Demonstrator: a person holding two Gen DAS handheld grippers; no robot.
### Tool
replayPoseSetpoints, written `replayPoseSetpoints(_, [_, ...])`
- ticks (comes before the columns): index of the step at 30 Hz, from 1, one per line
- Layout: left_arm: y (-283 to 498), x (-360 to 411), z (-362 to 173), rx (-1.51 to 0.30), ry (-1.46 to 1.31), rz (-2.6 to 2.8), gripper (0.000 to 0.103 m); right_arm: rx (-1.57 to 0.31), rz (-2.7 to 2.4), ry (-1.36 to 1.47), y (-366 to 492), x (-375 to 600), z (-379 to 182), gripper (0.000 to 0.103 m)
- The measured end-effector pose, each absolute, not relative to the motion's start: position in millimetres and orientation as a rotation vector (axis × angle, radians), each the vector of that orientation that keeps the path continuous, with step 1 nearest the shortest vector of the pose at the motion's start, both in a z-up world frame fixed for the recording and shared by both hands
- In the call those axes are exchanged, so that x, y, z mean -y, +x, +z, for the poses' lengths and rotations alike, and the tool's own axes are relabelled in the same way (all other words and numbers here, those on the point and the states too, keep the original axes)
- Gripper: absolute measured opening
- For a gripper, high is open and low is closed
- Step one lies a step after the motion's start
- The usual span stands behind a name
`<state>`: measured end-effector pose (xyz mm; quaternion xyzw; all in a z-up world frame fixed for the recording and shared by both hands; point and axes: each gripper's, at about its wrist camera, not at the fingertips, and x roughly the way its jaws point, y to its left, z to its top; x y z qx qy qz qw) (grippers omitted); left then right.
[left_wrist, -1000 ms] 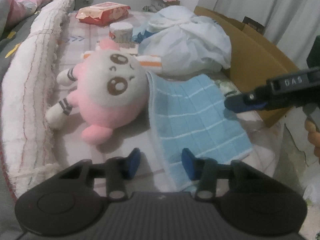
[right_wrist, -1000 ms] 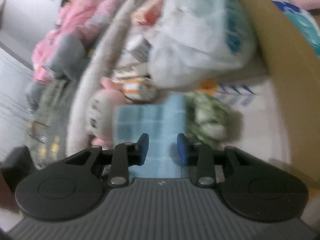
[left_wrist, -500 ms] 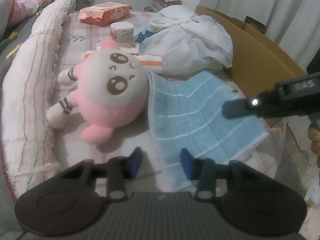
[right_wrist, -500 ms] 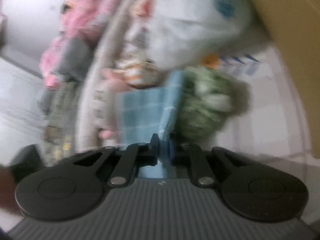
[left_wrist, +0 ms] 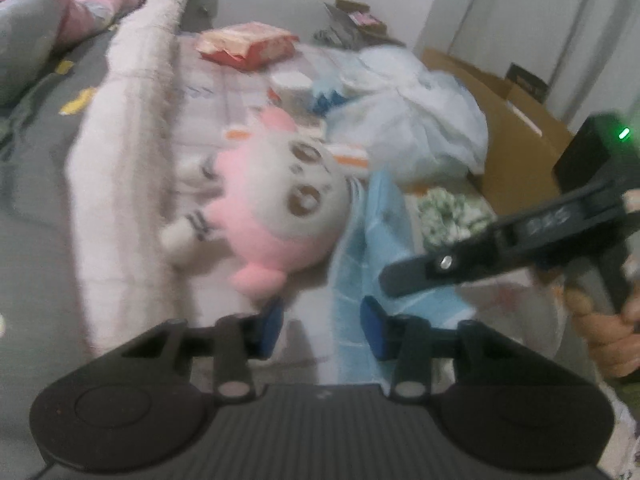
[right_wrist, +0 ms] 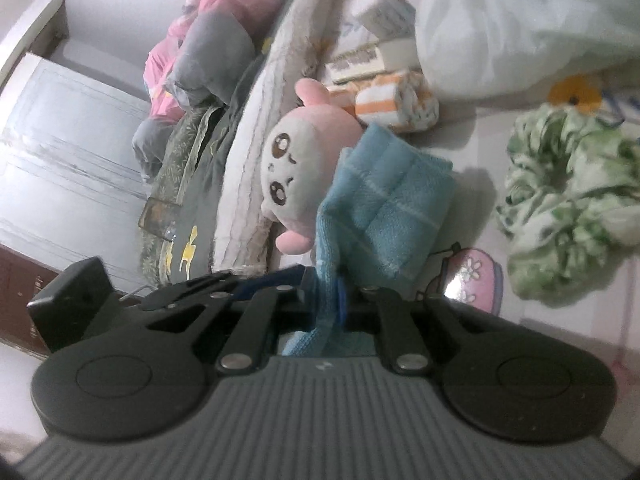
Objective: Organize soft objects
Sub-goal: 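Lift the light blue towel with the right tool toward the cardboard box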
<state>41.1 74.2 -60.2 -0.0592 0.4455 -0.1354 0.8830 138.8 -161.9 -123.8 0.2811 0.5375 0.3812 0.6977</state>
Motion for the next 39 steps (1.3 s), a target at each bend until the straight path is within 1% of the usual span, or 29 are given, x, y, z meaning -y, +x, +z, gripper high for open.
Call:
replayPoseSetpoints(3, [39, -82, -48, -0.896, -0.155, -0.288, 0.043, -1.241, 0.836, 0.660, 145, 157, -136, 0.013])
replayPoseSetpoints(4, [38, -83, -45, -0.891, -0.168, -0.298, 0.045, -1.255, 0.832, 0.676, 147, 156, -141, 0.016])
replayPoseSetpoints(6, [38, -82, -41, -0.882, -0.195, -0.326, 0.050, -1.280, 0.829, 0.740, 151, 155, -151, 0.019])
replayPoseSetpoints(8, [39, -75, -40, -0.886, -0.202, -0.359, 0.059, -1.290, 0.831, 0.806, 154, 157, -157, 0.026])
replayPoseSetpoints(9, [40, -70, -42, -0.892, -0.189, -0.365, 0.060, -1.293, 0.832, 0.834, 155, 158, -160, 0.027])
replayPoseSetpoints(12, [46, -53, -52, -0.917, -0.108, -0.350, 0.060, -1.287, 0.831, 0.856, 154, 159, -159, 0.032])
replayPoseSetpoints(13, [50, -48, -58, -0.933, -0.085, -0.336, 0.058, -1.281, 0.831, 0.846, 152, 160, -156, 0.034])
replayPoseSetpoints(16, [58, -47, -71, -0.983, -0.070, -0.306, 0.050, -1.246, 0.829, 0.827, 148, 165, -144, 0.045])
replayPoseSetpoints(20, [64, -54, -77, -1.002, -0.107, -0.312, 0.049, -1.180, 0.792, 0.784, 140, 184, -123, 0.048])
replayPoseSetpoints(23, [70, -56, -80, -1.022, -0.121, -0.316, 0.047, -1.190, 0.691, 0.721, 137, 196, -120, 0.049])
replayPoseSetpoints(26, [73, -57, -84, -1.044, -0.154, -0.322, 0.043, -1.227, 0.627, 0.685, 139, 199, -131, 0.048])
replayPoseSetpoints(27, [73, -57, -84, -1.046, -0.160, -0.323, 0.043, -1.235, 0.622, 0.689, 140, 198, -135, 0.044])
replayPoseSetpoints(29, [76, -56, -84, -1.052, -0.170, -0.328, 0.039, -1.242, 0.646, 0.713, 142, 195, -140, 0.044])
replayPoseSetpoints(31, [76, -55, -85, -1.056, -0.186, -0.331, 0.038, -1.246, 0.672, 0.734, 145, 189, -144, 0.043])
replayPoseSetpoints(32, [76, -55, -85, -1.056, -0.191, -0.332, 0.034, -1.249, 0.681, 0.753, 146, 187, -147, 0.041])
replayPoseSetpoints(33, [77, -54, -86, -1.060, -0.202, -0.335, 0.032, -1.254, 0.685, 0.775, 147, 185, -151, 0.039])
replayPoseSetpoints(34, [77, -55, -86, -1.065, -0.222, -0.336, 0.031, -1.257, 0.689, 0.790, 147, 185, -154, 0.035])
replayPoseSetpoints(36, [75, -55, -85, -1.065, -0.245, -0.335, 0.028, -1.256, 0.692, 0.811, 147, 187, -158, 0.034])
replayPoseSetpoints(38, [71, -55, -79, -1.060, -0.272, -0.344, 0.023, -1.264, 0.678, 0.818, 144, 190, -160, 0.025])
replayPoseSetpoints(39, [68, -54, -74, -1.050, -0.278, -0.355, 0.022, -1.262, 0.683, 0.818, 141, 193, -160, 0.023])
